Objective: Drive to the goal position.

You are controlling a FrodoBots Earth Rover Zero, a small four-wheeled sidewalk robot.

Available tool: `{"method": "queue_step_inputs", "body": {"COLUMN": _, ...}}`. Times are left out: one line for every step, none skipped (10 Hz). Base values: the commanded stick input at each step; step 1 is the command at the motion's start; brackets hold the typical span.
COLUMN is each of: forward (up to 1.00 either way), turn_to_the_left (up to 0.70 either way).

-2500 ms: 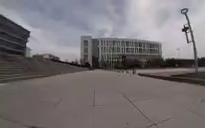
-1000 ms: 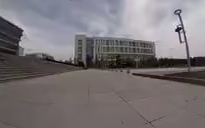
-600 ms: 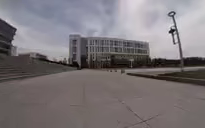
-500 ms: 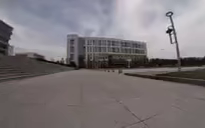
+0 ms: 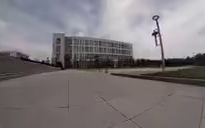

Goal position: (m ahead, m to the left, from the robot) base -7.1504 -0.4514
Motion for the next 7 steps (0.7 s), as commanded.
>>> {"method": "queue_step_inputs", "body": {"forward": 0.00, "turn_to_the_left": -0.45}}
{"method": "queue_step_inputs", "body": {"forward": 0.00, "turn_to_the_left": -0.45}}
{"method": "queue_step_inputs", "body": {"forward": 0.00, "turn_to_the_left": -0.45}}
{"method": "queue_step_inputs", "body": {"forward": 0.00, "turn_to_the_left": -0.45}}
{"method": "queue_step_inputs", "body": {"forward": 0.00, "turn_to_the_left": -0.45}}
{"method": "queue_step_inputs", "body": {"forward": 0.00, "turn_to_the_left": -0.45}}
{"method": "queue_step_inputs", "body": {"forward": 0.00, "turn_to_the_left": -0.45}}
